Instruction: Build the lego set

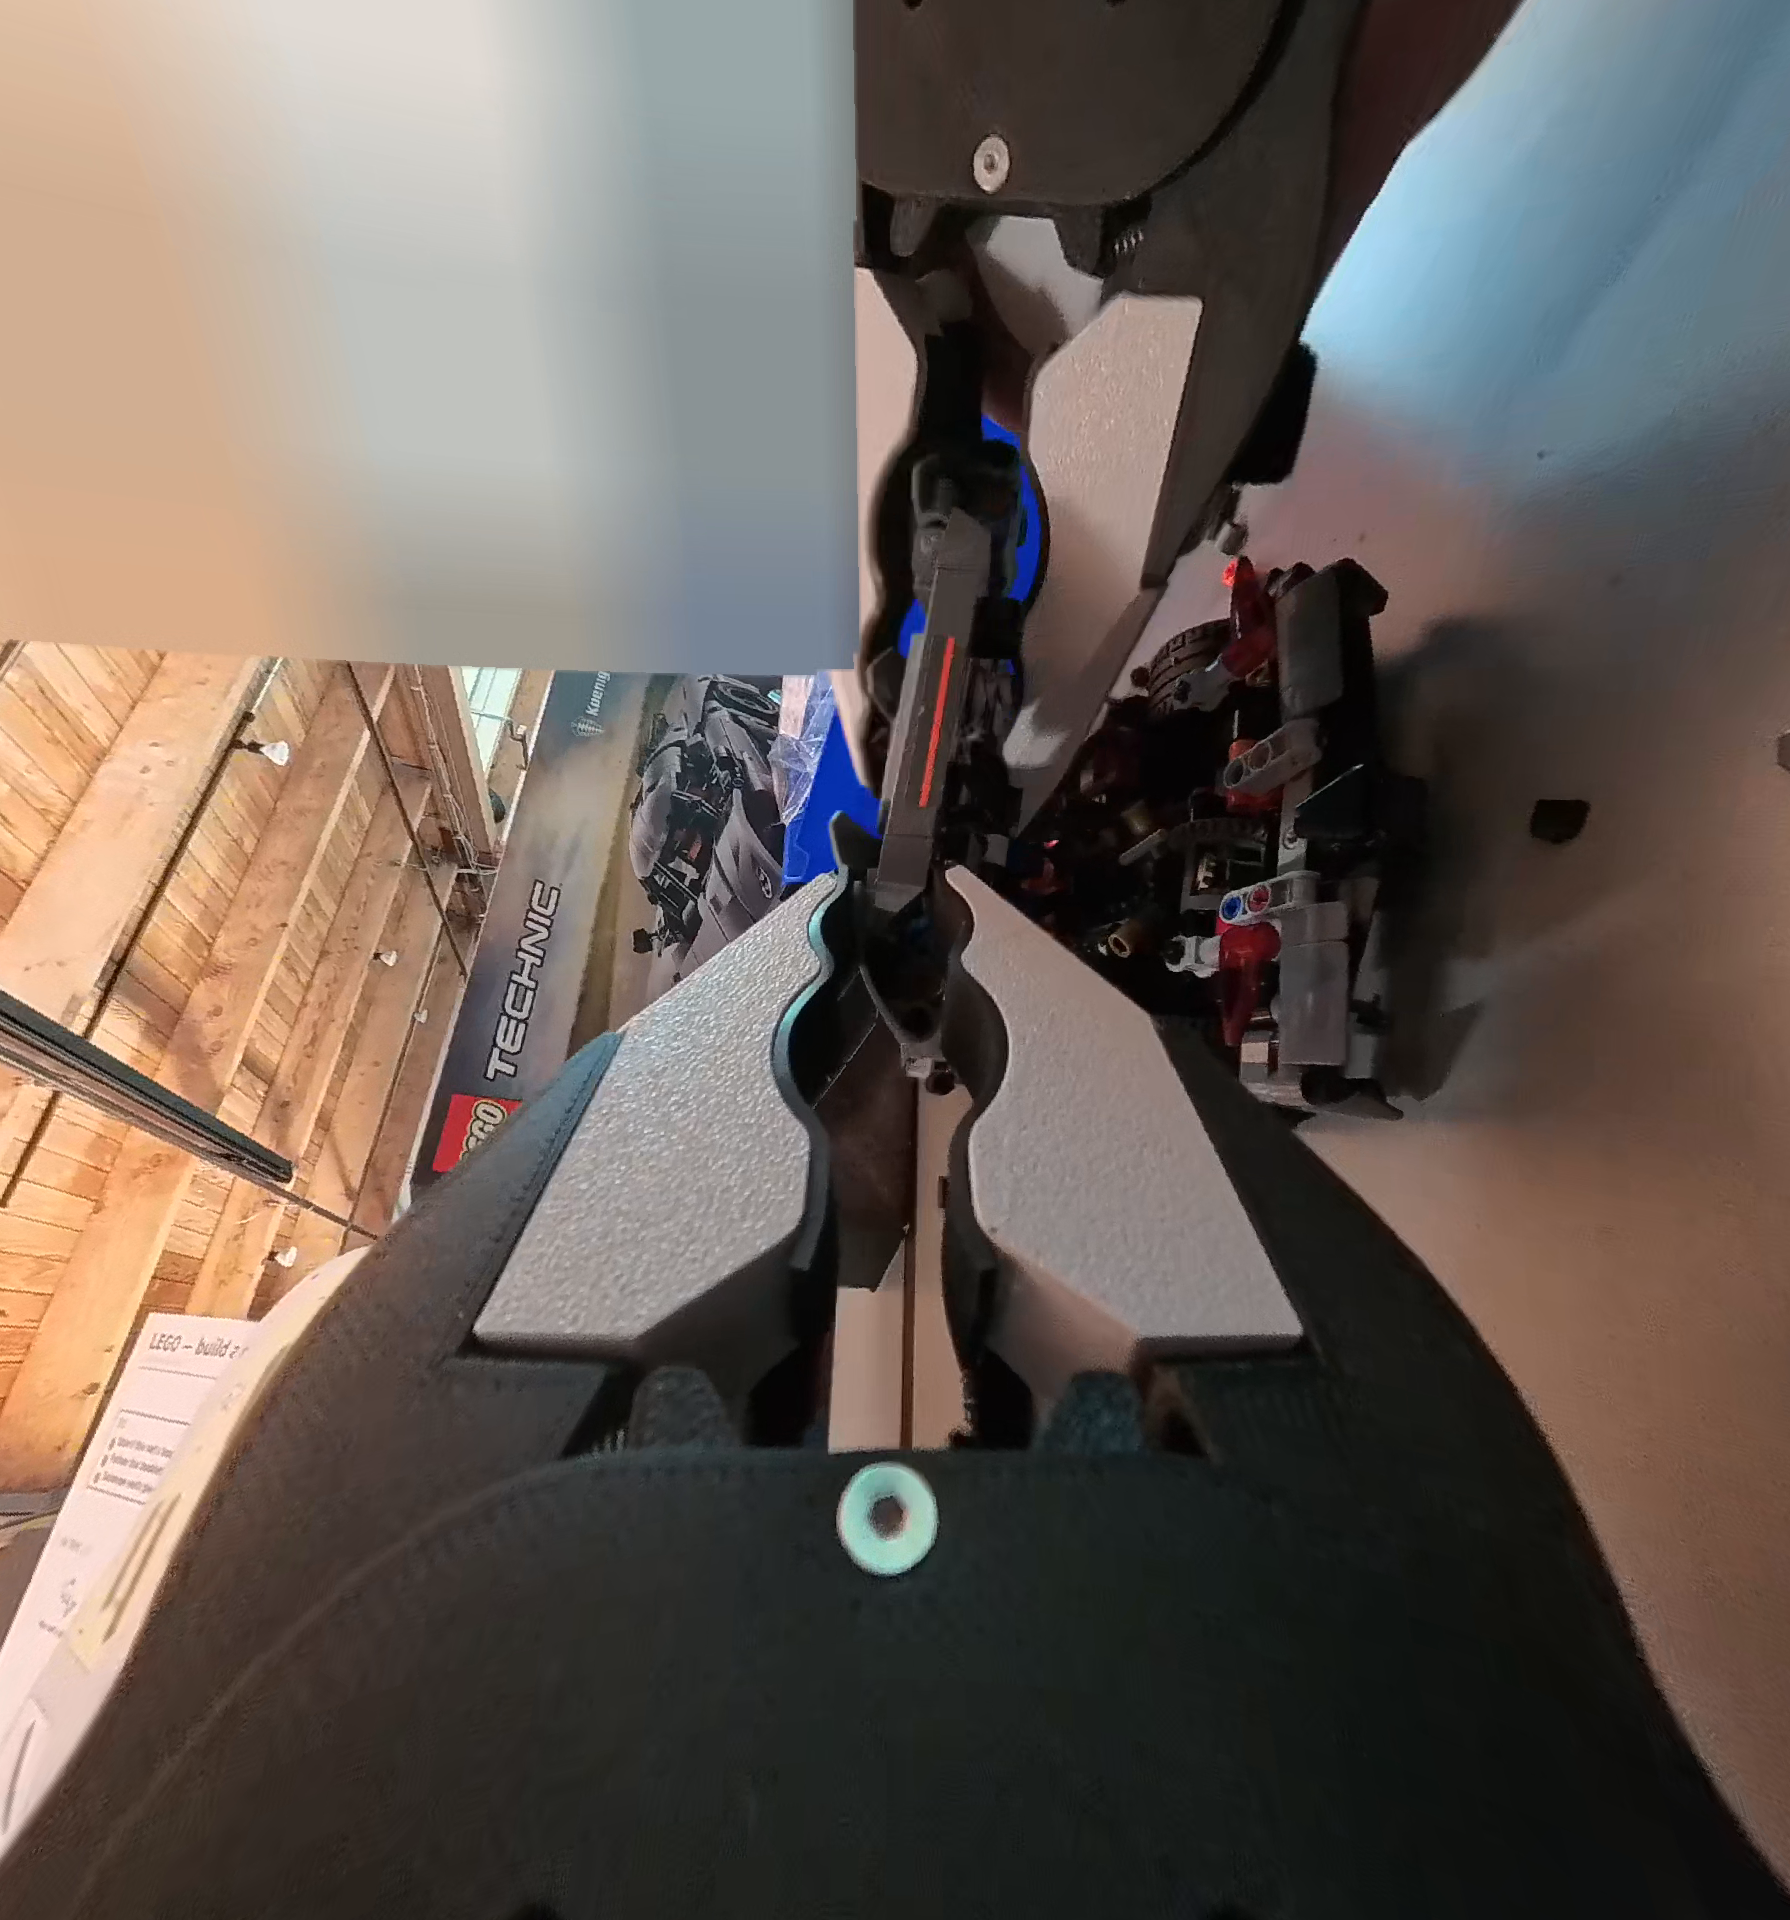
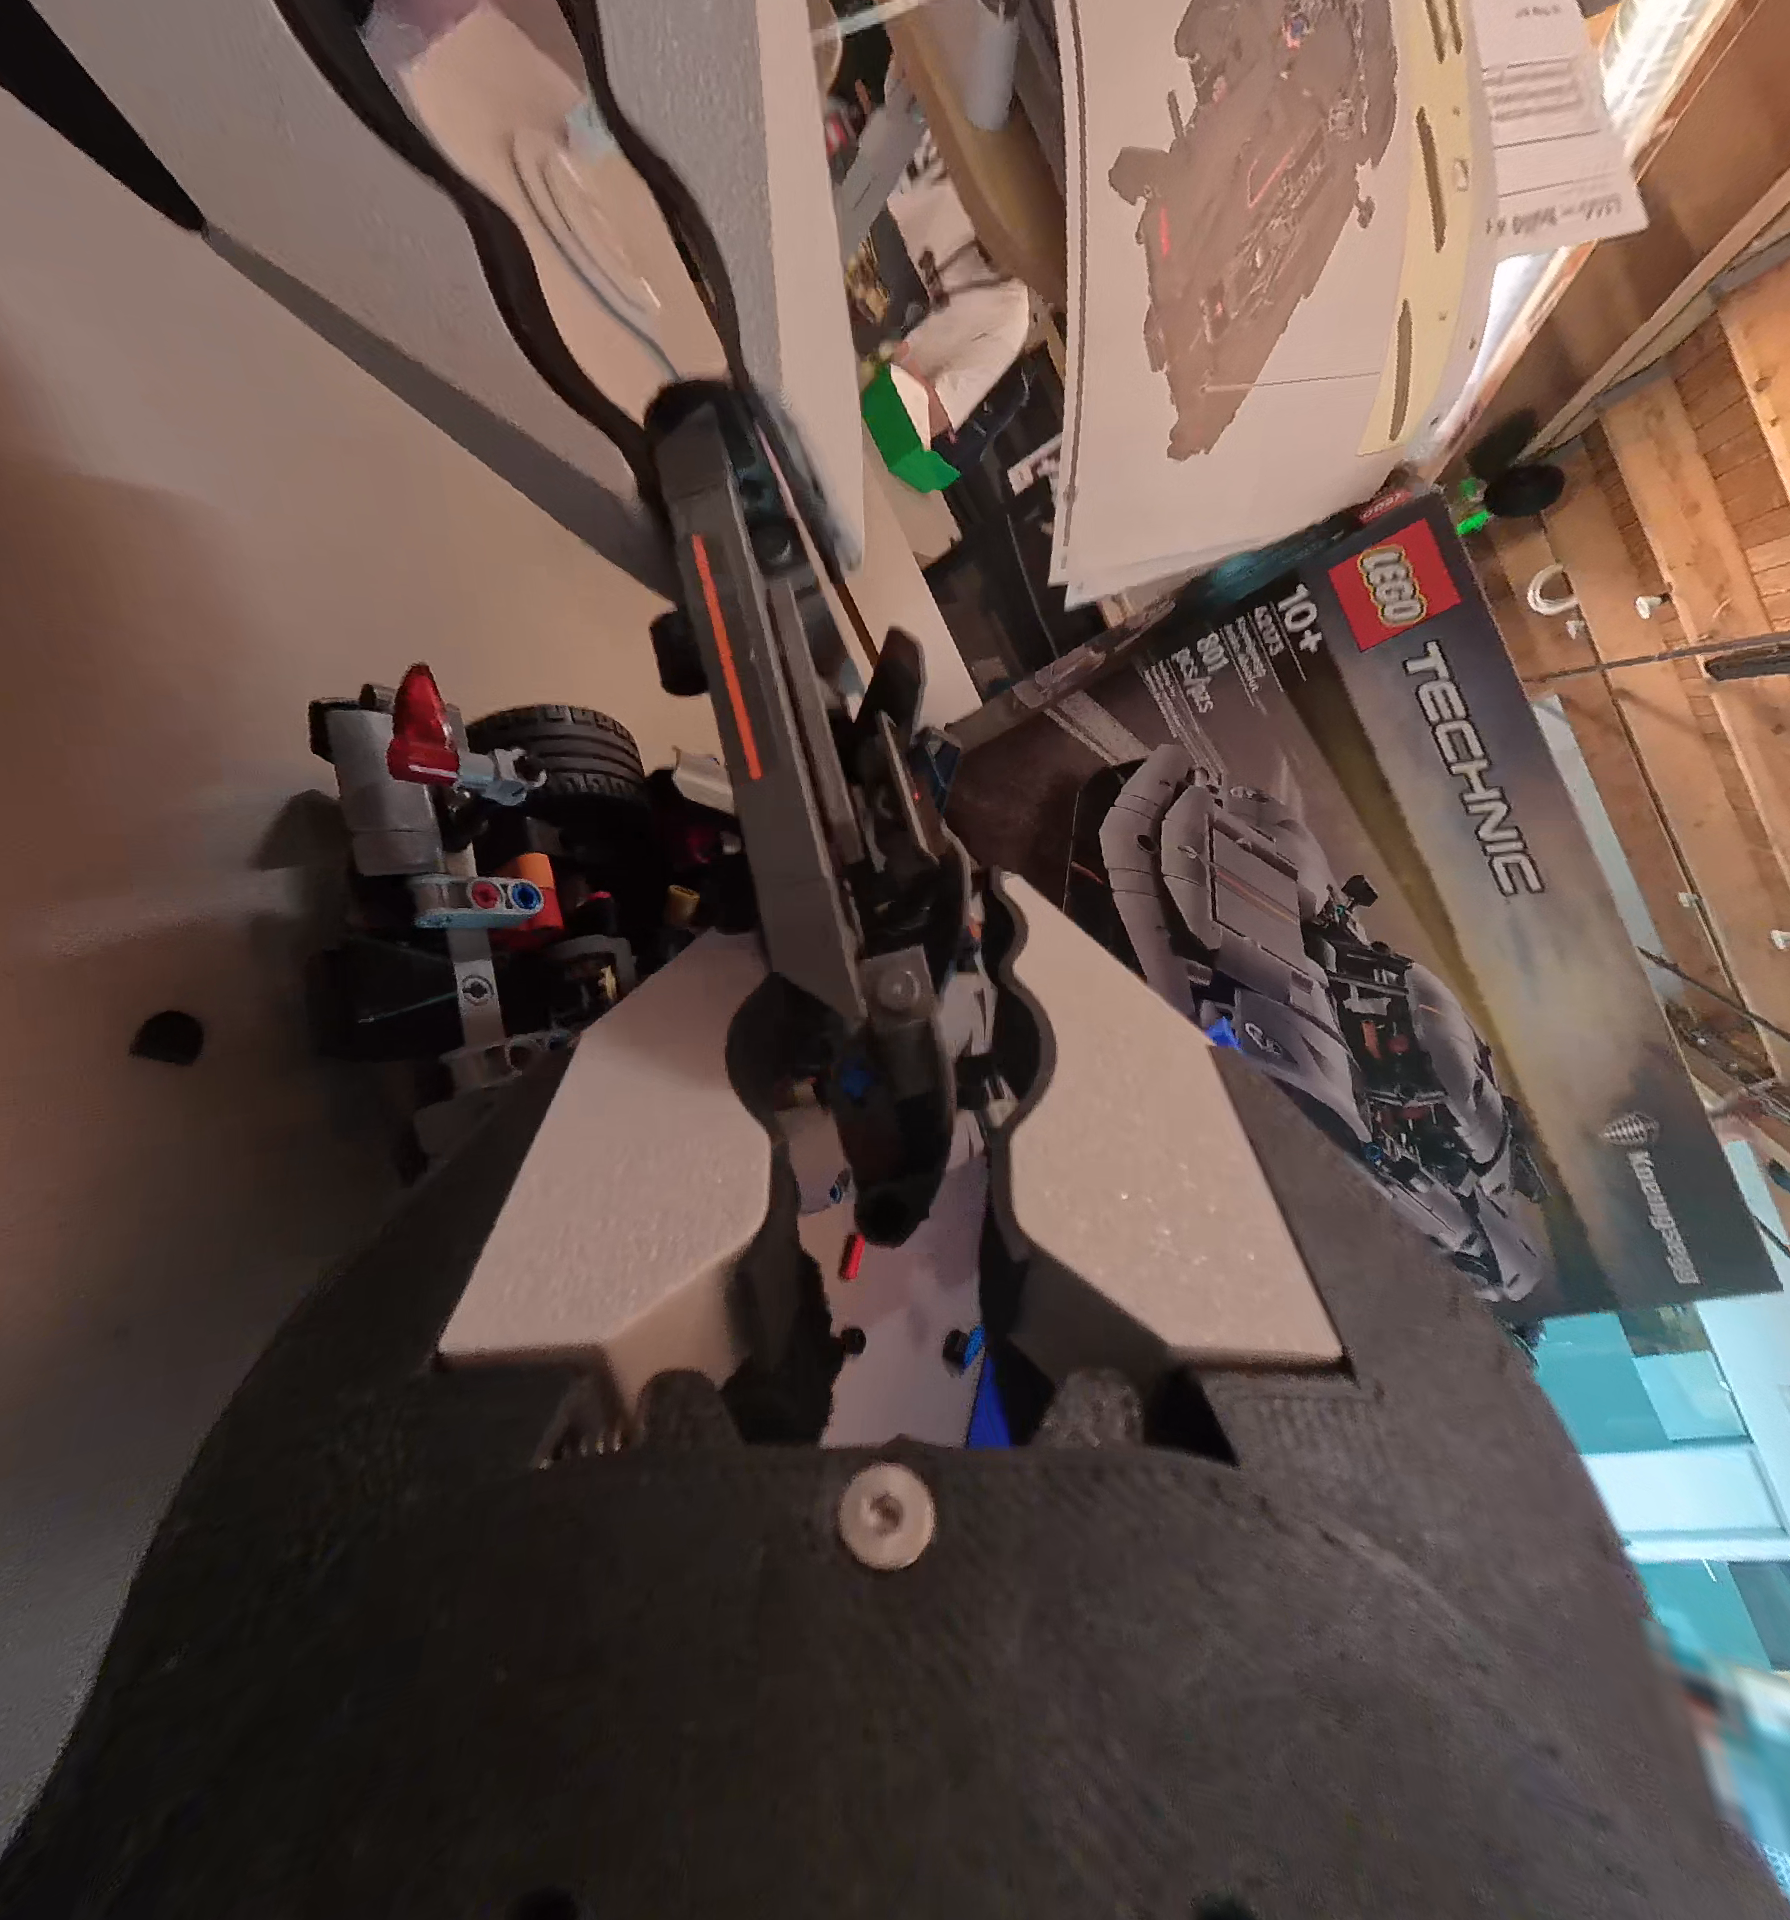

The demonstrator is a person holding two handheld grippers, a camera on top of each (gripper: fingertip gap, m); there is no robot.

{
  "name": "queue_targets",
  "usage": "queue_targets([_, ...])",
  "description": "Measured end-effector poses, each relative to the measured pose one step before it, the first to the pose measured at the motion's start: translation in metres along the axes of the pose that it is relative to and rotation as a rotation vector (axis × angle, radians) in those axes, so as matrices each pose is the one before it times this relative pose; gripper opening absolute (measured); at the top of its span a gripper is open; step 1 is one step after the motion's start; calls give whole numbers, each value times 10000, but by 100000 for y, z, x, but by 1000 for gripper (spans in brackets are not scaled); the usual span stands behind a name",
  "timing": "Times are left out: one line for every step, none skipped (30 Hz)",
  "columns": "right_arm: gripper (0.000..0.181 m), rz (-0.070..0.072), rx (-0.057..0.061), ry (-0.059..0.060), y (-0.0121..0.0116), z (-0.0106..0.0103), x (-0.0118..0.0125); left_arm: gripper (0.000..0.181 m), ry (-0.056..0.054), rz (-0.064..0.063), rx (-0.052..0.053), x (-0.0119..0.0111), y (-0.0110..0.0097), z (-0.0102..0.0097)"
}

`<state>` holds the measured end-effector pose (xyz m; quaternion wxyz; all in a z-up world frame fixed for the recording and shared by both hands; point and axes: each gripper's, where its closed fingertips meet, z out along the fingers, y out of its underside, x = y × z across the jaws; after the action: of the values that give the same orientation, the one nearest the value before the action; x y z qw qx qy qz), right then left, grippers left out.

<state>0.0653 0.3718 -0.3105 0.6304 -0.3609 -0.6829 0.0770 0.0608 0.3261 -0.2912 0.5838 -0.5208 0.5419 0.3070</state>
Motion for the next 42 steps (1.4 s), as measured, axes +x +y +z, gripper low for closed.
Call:
queue_targets([36, 66, 158, -12, -280, -81, 88, 11, 6, 28, -31, 43, 79, 44])
queue_targets([31, -30, 9, -61, -40, -37, -57, 10, 41, -53, 11, 101, 19, 41])
queue_targets([30, -73, -32, 45, 61, 12, 23, 11, -11, 31, -26, 16, 45, 34])
queue_targets([30, 4, -25, 40, 34, 58, 45, 11, -30, 105, -51, -37, 63, 15])
queue_targets([30, 43, -4, -16, 13, 58, 4, 11, 0, -15, -12, -43, 4, 26])
queue_targets([29, 15, 23, -31, 1, 32, -3, 11, 30, -119, 3, -47, -3, 28])
queue_targets([29, 10, 28, -13, 3, 29, 19, 11, 24, -63, -16, -52, 14, 26])
queue_targets([30, 12, -24, 25, 27, 37, 71, 11, 4, 36, -19, -52, 50, 15])
queue_targets([30, 33, -82, 7, 26, 48, 35, 11, 31, -10, 4, -12, 51, 26])
queue_targets([29, -19, -23, -18, -22, 14, -31, 11, 29, -75, 13, -26, 28, 11])
queue_targets([28, -106, 1, -7, -4, -17, -41, 11, 16, -44, 9, -12, 27, 12])
queue_targets([28, -86, 2, 40, 10, -8, 37, 11, -2, 11, -15, -12, 44, 25])
queue_targets([28, 49, 8, -13, -6, 32, -5, 11, -25, 35, -12, 2, 16, 6])
queue_targets([27, 31, 11, -78, -19, -3, -87, 11, -20, 29, -1, 13, 0, 14])
queue_targets([26, 7, 6, -18, 7, 34, 0, 11, 5, -46, -6, -11, 26, 21])
queue_targets([27, 39, 10, 3, 13, 53, 18, 11, 12, -45, -25, -33, 72, 28])
queue_targets([26, -7, -11, -6, 18, 27, 7, 11, -15, 42, -19, -3, 61, 20])
queue_targets([26, -35, -8, -26, 16, -5, -33, 11, 3, 10, 10, 33, 0, 22])
queue_targets([27, 39, 18, -4, 8, -3, 36, 11, 17, -41, 5, 39, -6, 21])
queue_targets([27, 79, 10, -29, 9, -21, 25, 11, -3, 12, 10, 29, -14, 6])
queue_targets([26, 9, -14, -35, 4, -15, -17, 11, -16, 30, -3, 7, 10, 8])
queue_targets([26, -28, -3, 7, -3, 15, -22, 11, 4, -18, -7, -33, 33, 9])
queue_targets([26, -15, 10, 20, -9, 19, 7, 11, 16, -21, -6, -14, 33, 9])
queue_targets([26, 39, 11, -1, 0, 6, 20, 11, 0, 6, 0, -13, 24, 13])
queue_targets([26, 47, -14, -26, 14, 13, 8, 11, -7, 26, -4, 10, 10, 16])
queue_targets([26, 18, 2, -11, 6, 6, -7, 11, -1, 18, -4, 19, -5, 8])
queue_targets([26, 15, 26, -4, -12, -4, -17, 11, 5, -9, 7, 13, -10, 5])
queue_targets([27, 30, 6, 1, 14, 6, 36, 11, 12, -3, -1, 20, 22, 26])
queue_targets([28, 72, -12, -30, 11, 15, -1, 11, -15, 69, -25, 32, 56, 33])
queue_targets([28, 38, -1, -40, -12, 7, -40, 11, -19, 62, -7, 43, 10, 10])
queue_targets([29, -9, 4, 5, -2, 4, -10, 11, 11, -34, -6, 31, 11, 46])
queue_targets([29, -21, -3, 30, 9, -1, 35, 11, 11, -39, -25, 30, 36, 64])
queue_targets([30, 7, 23, 13, -13, -8, 21, 11, -9, 77, -43, 15, 89, 66])
queue_targets([31, 30, 64, 10, -78, -15, 11, 11, 13, 52, -57, 20, 131, 93])
queue_targets([31, 25, -2, -45, -17, 13, -66, 11, 19, -51, -8, 0, 48, 55])
queue_targets([29, -26, -5, -72, -16, -25, -93, 11, 0, -92, 57, -68, -31, -14])
queue_targets([29, 22, 0, 5, 3, 3, 34, 11, -6, -16, -1, -53, 18, -7])
queue_targets([29, 48, 25, -9, 2, 2, 15, 11, -40, 51, 7, -27, -17, 1])
queue_targets([28, -12, 9, -5, 30, -9, -8, 11, 0, -14, 16, 47, -44, 15])
queue_targets([29, -7, -3, 2, 23, -16, -7, 11, -2, -38, 15, 39, -43, 30])
queue_targets([29, -6, -21, 7, 35, -13, 6, 11, -33, 81, -14, -2, -20, 23])
queue_targets([28, -22, -7, 4, 8, -6, 6, 11, -29, 89, -13, -26, -9, 15])
